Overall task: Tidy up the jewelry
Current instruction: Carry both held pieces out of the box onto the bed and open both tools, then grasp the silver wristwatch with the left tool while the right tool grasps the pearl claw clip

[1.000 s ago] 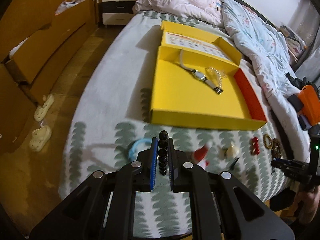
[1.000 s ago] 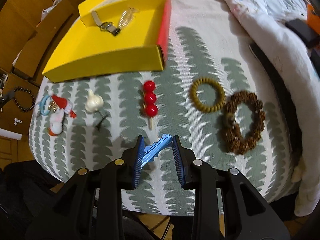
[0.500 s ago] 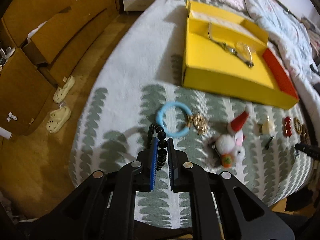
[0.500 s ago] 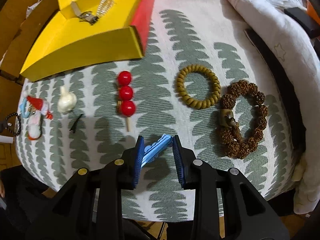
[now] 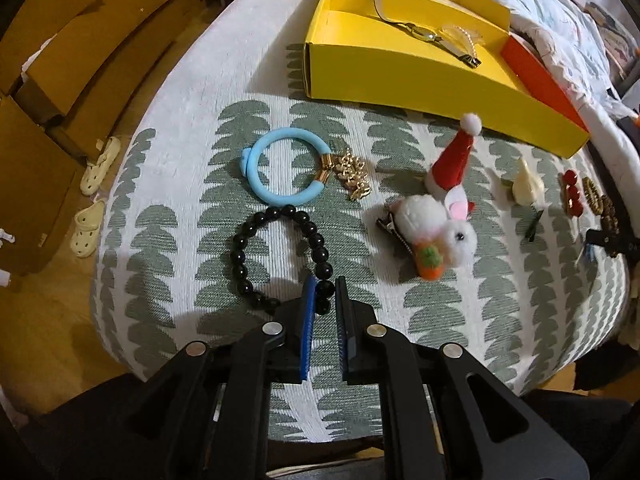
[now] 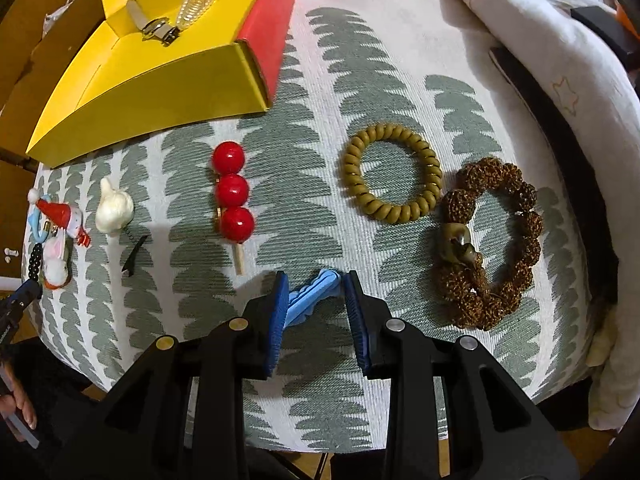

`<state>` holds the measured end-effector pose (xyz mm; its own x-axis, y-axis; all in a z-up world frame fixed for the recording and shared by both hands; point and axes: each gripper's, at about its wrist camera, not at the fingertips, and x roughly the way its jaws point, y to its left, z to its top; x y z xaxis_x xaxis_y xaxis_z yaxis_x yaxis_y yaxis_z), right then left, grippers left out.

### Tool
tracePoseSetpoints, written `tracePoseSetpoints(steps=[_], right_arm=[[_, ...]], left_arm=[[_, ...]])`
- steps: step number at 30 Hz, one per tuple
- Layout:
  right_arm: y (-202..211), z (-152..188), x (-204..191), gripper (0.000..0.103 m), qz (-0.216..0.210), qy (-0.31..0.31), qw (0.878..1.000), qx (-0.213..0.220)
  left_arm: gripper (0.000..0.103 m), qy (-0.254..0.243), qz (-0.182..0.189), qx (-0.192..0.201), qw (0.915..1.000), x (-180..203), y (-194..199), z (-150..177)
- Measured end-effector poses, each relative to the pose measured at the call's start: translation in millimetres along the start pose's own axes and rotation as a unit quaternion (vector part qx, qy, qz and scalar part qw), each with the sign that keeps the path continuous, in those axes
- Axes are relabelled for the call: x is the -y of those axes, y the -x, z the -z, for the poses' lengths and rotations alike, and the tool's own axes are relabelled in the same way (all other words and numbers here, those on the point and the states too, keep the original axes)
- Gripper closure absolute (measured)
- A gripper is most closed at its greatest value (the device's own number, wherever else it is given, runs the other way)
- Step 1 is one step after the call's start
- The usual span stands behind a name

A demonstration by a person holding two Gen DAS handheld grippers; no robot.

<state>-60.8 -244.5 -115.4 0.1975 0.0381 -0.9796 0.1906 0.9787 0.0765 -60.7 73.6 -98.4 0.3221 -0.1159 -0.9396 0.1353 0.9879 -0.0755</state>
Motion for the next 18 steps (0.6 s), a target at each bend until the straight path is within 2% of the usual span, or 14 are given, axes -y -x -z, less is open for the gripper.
tracePoseSetpoints(steps=[2,4,5,7,9,11,13,18], right_arm=[[1.3,-1.6,3.7,0.071,0.0,-0.003,1.0,0.004],[5.7,-2.9,7.4,0.069,0.005,-0.005,1.0,0.011],[8.5,-3.3,10.2,0.069,0.007,-0.007,1.0,0.014],[16.8,-3.1,12.5,0.068,0.008,-0.01,1.0,0.021],[26.8,-6.3,14.5,0.062,0.008,-0.011,0.999,0.032],[41.7,-8.2,13.4,0.053,0.003,-0.011,0.998,0.055],[57.0,-11.8,9.3,0.044,-0.003,-0.007,0.997,0.081],[90.1,-29.5,-13.4,0.039,-0.047,0.012,0.989,0.142]], left_arm=[[0.092,0.003,0.0,0.005,1.0,-1.5,2.1,-1.7],[0.077,0.002,0.001,0.01,0.9999,-1.0,5.9,-2.9],[0.073,0.002,0.005,0.014,0.9999,-0.9,7.8,-4.2],[0.071,0.003,0.011,0.022,0.9997,0.3,12.3,-6.6],[0.071,0.004,0.026,0.029,0.9992,0.8,19.3,-9.8],[0.065,0.007,0.044,0.043,0.9981,0.2,32.1,-15.3],[0.049,0.004,0.051,0.067,0.9965,2.5,46.4,-24.0],[0.044,-0.008,0.061,0.103,0.9928,12.4,66.8,-58.5]])
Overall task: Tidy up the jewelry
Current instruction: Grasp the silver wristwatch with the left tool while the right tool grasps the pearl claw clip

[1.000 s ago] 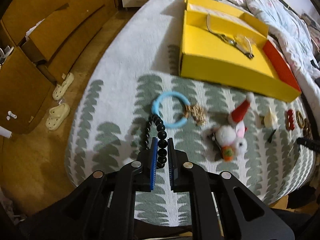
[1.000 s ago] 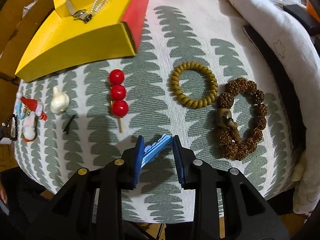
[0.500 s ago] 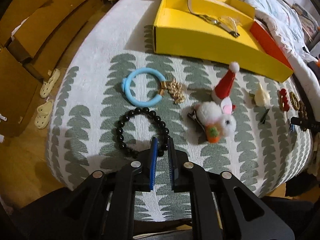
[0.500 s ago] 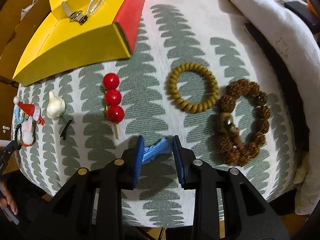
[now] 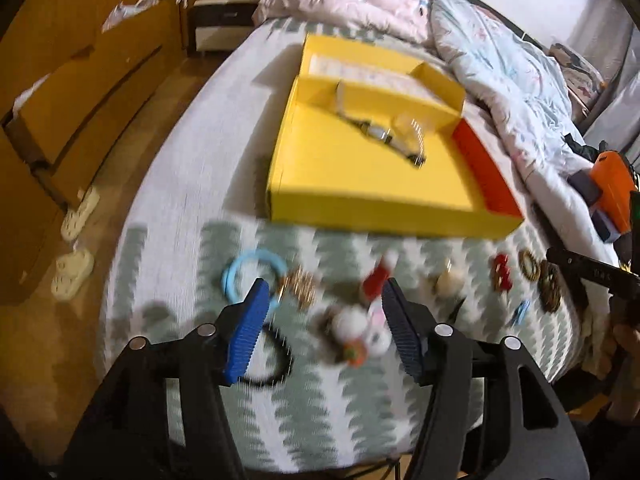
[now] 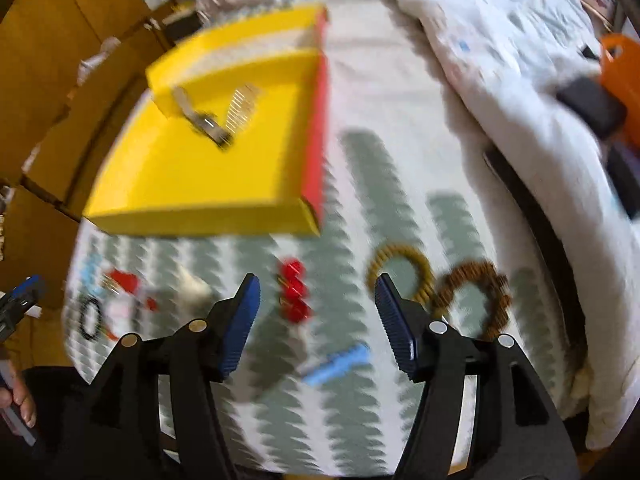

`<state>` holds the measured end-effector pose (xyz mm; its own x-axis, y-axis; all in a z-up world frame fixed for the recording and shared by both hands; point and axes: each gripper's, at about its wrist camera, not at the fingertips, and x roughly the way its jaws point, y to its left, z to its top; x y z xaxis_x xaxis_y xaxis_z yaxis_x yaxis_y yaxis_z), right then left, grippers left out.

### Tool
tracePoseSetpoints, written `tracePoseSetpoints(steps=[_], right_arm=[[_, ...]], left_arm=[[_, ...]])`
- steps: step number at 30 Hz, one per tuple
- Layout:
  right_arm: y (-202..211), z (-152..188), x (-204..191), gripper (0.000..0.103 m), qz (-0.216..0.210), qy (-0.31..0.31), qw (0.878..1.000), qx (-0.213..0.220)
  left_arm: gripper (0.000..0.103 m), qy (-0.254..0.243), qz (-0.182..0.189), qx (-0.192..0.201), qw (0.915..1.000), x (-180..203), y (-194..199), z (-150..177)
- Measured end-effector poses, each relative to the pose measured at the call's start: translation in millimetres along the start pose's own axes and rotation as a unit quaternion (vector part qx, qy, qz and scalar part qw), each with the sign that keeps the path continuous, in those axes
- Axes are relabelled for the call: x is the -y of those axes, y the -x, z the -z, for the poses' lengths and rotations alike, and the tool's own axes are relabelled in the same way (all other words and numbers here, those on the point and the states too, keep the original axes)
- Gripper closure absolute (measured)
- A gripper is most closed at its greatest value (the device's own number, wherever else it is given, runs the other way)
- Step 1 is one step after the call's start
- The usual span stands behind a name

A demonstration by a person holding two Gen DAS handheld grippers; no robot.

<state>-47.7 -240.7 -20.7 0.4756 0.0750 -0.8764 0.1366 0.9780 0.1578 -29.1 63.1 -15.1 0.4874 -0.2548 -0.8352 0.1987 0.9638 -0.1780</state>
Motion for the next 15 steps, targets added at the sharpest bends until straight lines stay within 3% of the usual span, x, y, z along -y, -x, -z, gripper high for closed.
tracePoseSetpoints(steps=[3,6,15], right_arm=[[-2.4,-20.1,-19.4,0.027,-0.006,0.013,1.0,0.016],[-12.9,-40.6,-44.7,0.027,-0.019,0.02,0.999,0.025],[-56.1,-93.1,-58.2,0.027,-0.061,-0.013,0.998,0.03]], left_arm=[[0.044,-0.009,0.006,0.001,0.9999,10.5,-8.6,-26.9],[0.04,-0.008,0.002,-0.005,1.0,25.1,-31.4,-61.7],[0.035,0.008,-0.013,-0.025,0.9996,47.3,-109.0,-125.2]])
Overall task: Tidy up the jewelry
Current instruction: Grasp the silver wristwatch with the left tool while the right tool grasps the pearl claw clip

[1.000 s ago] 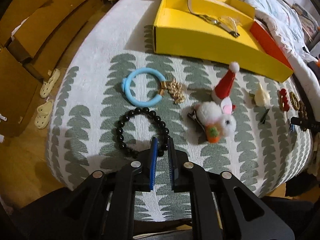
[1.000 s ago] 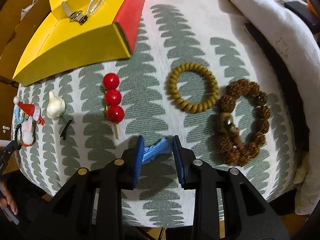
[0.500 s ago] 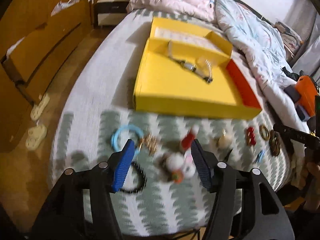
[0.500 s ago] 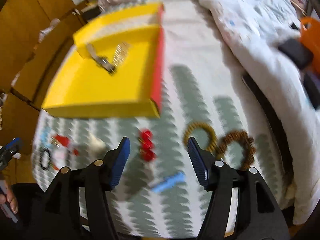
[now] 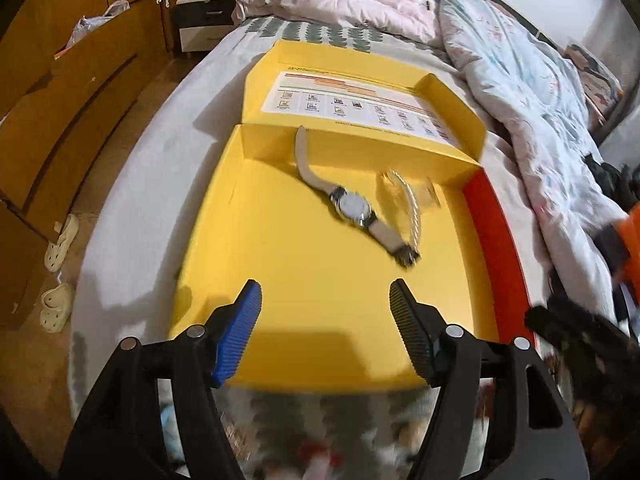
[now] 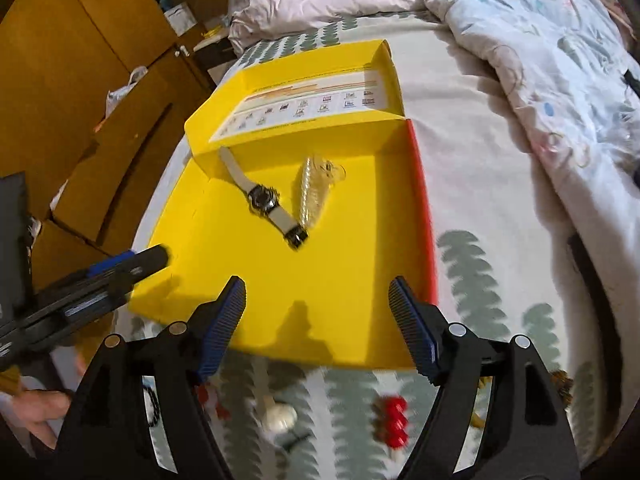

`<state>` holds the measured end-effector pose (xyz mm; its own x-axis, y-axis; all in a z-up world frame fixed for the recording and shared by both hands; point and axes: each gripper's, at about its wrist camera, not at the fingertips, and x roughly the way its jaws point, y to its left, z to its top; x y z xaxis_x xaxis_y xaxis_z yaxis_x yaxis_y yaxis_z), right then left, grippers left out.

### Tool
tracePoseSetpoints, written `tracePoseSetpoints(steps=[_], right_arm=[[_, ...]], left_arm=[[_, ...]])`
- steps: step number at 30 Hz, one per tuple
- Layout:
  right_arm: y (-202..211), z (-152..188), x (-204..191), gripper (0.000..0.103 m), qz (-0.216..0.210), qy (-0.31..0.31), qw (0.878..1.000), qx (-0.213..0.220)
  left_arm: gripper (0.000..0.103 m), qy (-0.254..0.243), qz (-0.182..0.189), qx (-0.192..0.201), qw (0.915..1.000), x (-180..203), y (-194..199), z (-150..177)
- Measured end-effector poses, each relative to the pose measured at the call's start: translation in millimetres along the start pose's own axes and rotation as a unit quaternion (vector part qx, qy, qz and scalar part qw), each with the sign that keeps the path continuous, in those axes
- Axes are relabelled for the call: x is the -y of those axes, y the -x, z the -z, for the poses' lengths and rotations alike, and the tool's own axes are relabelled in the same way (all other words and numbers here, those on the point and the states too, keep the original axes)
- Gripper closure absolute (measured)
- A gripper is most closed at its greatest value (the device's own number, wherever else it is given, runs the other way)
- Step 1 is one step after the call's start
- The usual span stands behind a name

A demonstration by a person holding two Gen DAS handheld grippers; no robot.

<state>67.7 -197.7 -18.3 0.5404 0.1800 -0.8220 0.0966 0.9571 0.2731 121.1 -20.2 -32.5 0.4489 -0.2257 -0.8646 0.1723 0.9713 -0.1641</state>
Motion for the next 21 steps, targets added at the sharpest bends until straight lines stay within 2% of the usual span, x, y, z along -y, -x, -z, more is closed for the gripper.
tracePoseSetpoints(steps=[9,11,13,15,21], right_arm=[[-45.2,-26.6,4.0,0.027,0.015,-0.021,0.999,-0.02],[-50.0,-34.2,2.2,0.027,0.007,-0.021,1.0,-0.017],[-57.2,-44.3,0.0,0.027,0.005,-0.021,1.0,-0.02],[-63.9,-52.5,-1.2,0.027,0.003,-0.024,1.0,-0.019],[-91.5,-64.0,0.7,0.027,0.022,-0.034,0.999,-0.034]], left_arm=[[0.035,0.015,-0.007,-0.053,0.9985,-2.9,-64.6,-31.0],[0.035,0.012,-0.008,-0.054,0.9984,-1.1,-69.9,-38.1],[0.027,0.016,-0.008,-0.052,0.9985,-1.6,-73.1,-42.9],[0.024,0.017,-0.006,-0.06,0.998,-1.2,-79.7,-45.9],[0.024,0.024,-0.005,-0.059,0.998,-1.3,-91.5,-55.4]])
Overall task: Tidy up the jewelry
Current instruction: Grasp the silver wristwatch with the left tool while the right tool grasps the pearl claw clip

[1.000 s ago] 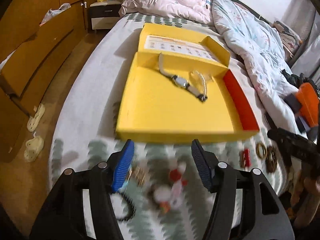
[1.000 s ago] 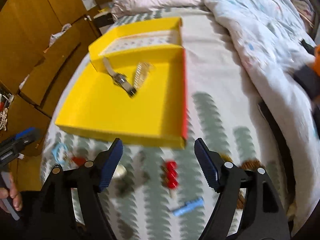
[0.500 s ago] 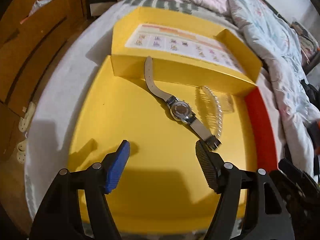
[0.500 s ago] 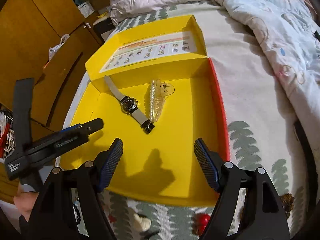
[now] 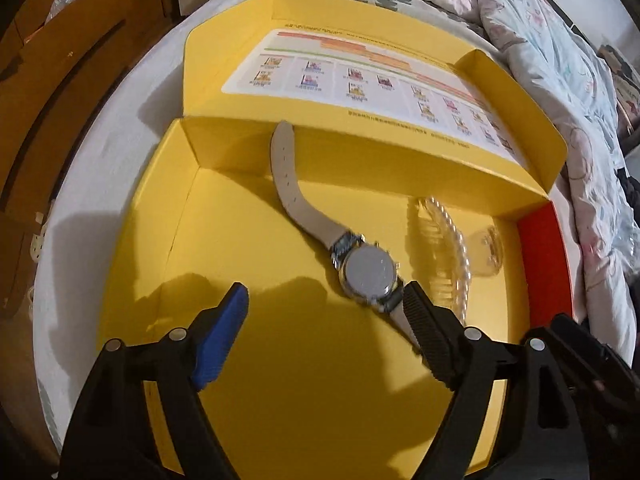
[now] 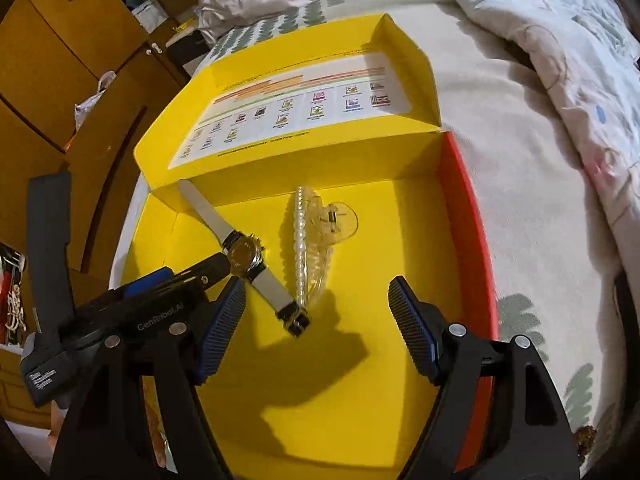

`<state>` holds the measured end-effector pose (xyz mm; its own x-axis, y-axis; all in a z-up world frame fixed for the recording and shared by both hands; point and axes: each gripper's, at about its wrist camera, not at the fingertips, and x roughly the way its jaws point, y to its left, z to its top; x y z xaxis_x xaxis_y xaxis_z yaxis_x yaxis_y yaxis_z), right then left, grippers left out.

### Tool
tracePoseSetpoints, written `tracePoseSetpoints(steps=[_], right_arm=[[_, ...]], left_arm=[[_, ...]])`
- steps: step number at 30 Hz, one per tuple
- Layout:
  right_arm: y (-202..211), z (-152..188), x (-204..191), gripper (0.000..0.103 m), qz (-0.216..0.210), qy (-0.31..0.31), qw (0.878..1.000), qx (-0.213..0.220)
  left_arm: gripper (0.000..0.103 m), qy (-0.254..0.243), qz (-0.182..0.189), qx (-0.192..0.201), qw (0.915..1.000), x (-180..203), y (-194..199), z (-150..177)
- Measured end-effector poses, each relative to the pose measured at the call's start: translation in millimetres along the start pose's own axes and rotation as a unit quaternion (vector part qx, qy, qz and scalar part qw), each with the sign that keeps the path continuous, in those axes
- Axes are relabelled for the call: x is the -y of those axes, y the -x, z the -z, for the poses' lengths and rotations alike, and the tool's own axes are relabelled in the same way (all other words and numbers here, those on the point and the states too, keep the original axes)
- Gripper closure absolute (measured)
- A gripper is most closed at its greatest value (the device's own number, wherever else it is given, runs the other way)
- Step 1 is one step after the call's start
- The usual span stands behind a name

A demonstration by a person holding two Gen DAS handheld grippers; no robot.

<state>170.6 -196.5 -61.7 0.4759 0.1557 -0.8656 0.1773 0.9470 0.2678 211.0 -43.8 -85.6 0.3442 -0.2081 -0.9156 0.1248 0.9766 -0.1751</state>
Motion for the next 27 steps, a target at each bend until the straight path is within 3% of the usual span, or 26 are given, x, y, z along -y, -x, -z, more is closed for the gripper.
tracePoseSetpoints(steps=[12,20,27], right_arm=[[-32.2,-24.6,1.1,0.027,0.021,0.001,1.0,-0.013],[-54.2,-30.7,-14.0,0.027,0.071,0.06,0.995,-0.036],[-66.9,-33.1,-13.6,0.027,0.086,0.079,0.992,-0.05]], left_arm=[[0.024,0.041,-0.018,-0.015,0.9989,-13.9,-32.8,-21.9],[0.02,0.019,-0.058,-0.011,0.9981,-9.5,-41.6,-24.7],[0.018,0.008,-0.083,0.0,0.9965,-5.3,-48.0,-30.0]])
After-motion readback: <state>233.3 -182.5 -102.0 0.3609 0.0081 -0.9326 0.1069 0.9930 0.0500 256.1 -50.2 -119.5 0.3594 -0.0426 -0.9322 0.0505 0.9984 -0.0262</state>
